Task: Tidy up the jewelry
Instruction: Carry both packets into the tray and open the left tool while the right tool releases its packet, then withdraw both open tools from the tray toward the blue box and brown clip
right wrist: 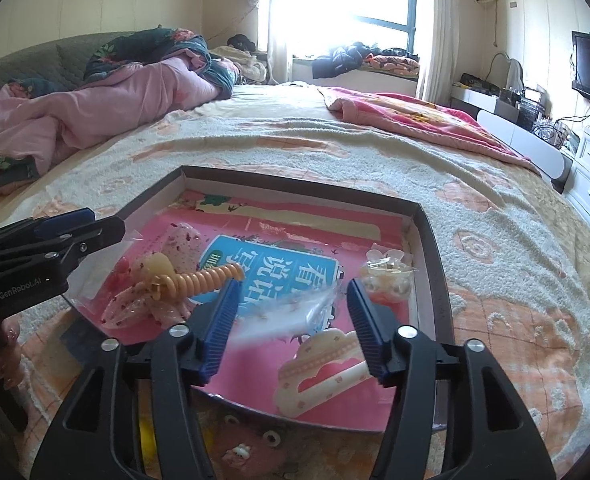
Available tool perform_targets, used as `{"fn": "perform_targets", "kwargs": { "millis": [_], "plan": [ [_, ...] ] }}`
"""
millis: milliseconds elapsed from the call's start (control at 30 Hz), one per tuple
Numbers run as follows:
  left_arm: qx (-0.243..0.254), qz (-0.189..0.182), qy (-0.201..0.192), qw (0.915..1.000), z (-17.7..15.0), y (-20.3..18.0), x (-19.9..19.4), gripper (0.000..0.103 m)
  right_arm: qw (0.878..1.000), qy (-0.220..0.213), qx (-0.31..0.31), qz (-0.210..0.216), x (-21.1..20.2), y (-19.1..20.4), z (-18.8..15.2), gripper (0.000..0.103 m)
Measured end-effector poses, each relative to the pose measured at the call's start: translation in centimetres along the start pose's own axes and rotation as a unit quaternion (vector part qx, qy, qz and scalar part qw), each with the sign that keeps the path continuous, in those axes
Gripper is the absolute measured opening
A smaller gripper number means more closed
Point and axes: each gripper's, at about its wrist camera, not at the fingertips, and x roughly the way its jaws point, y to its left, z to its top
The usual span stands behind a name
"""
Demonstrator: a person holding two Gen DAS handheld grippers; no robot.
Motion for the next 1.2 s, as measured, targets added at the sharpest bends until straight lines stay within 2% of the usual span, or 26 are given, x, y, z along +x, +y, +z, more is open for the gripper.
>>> {"fn": "perform_targets", "kwargs": {
  "millis": [67,133,433,500,600,667,833,1000,1200],
  "plan": [
    [-0.002,0.001,-0.001,1.0000,-0.1,0.1,-0.4,0.053,1.000,-0.005,-0.001,-0.001,-0.5,0.1,-0.1,0.061],
    [-0.002,0.002,-0.003,1.0000,-0.2,0.1,-0.7,0.058,1.000,-0.010,0.002,0.000,-1.0,0.2,-0.1,0.070],
    [-0.015,-0.001,-0.015,0.9998,-0.1,0.3,-2.8,0.065,0.999,-0.034,0.006,0.000,-3.8,0.3,-0.4,0.086],
    [-0.015,-0.002,-0.019,0.9997,-0.1,0.3,-3.4,0.066,0.999,-0.039,0.008,-0.001,-4.4,0.3,-0.5,0.087],
    [-0.016,-0.003,-0.026,0.9995,-0.2,0.3,-4.2,0.075,0.999,-0.044,0.009,-0.004,-5.3,0.2,-0.8,0.089],
    [-0.017,-0.004,-0.030,0.9994,-0.3,0.3,-4.7,0.076,0.999,-0.047,0.011,-0.005,-5.7,0.2,-0.9,0.090],
    [-0.018,-0.011,-0.042,0.9989,-0.7,0.2,-6.0,0.087,0.998,-0.059,0.017,-0.008,-7.1,0.1,-1.1,0.094],
    [-0.012,-0.014,-0.058,0.9981,-1.0,-0.2,-7.5,0.092,0.997,-0.073,0.022,-0.011,-8.5,-0.1,-1.2,0.096],
    [-0.005,-0.010,-0.073,0.9973,-1.4,-0.5,-8.9,0.092,0.996,-0.089,0.018,-0.012,-10.0,0.1,-1.4,0.096]
  ]
}}
